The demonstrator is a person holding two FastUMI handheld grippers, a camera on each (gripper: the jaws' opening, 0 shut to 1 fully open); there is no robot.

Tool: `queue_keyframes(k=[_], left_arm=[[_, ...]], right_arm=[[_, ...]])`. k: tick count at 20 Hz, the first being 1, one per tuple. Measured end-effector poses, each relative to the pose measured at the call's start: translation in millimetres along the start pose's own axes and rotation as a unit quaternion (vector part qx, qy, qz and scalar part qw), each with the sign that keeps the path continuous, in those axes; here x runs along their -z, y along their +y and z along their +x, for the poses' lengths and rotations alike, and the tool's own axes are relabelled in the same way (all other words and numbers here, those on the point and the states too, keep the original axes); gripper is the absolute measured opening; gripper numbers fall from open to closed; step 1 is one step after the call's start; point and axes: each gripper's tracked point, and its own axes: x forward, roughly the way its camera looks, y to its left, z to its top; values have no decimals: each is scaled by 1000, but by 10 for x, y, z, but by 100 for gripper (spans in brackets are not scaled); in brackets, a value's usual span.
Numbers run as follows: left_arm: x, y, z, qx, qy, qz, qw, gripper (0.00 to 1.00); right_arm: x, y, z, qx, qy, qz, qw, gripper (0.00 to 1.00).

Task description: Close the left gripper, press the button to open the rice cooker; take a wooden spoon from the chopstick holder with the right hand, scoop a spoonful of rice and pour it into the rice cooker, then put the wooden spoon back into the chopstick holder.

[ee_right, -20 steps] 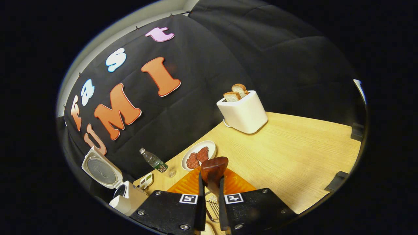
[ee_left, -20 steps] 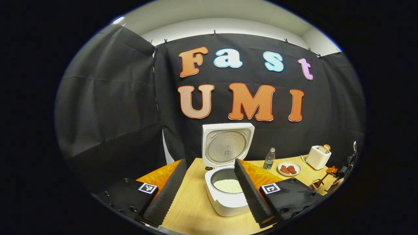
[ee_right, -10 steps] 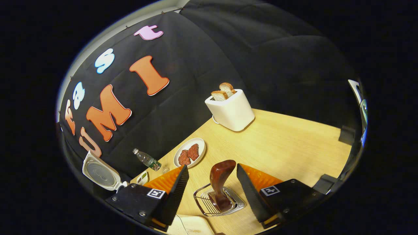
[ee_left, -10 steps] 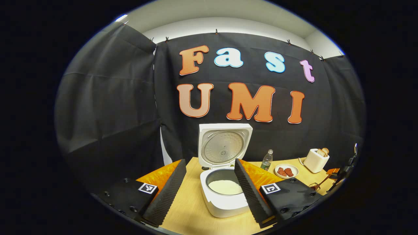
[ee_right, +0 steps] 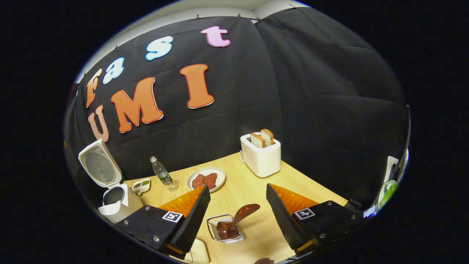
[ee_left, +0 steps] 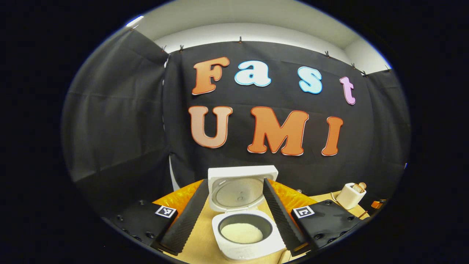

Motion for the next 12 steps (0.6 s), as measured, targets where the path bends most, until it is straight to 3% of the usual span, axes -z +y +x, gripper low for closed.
queue_keyframes(k=[6, 12], left_arm=[[-306, 63, 1002, -17, -6, -22, 1000, 100], [-32, 4, 1871, -15, 48, 0, 999, 100]], right_arm=[[-24, -50, -153, -5, -4, -5, 1000, 95], [-40, -216, -233, 16, -7, -3, 1000, 95]])
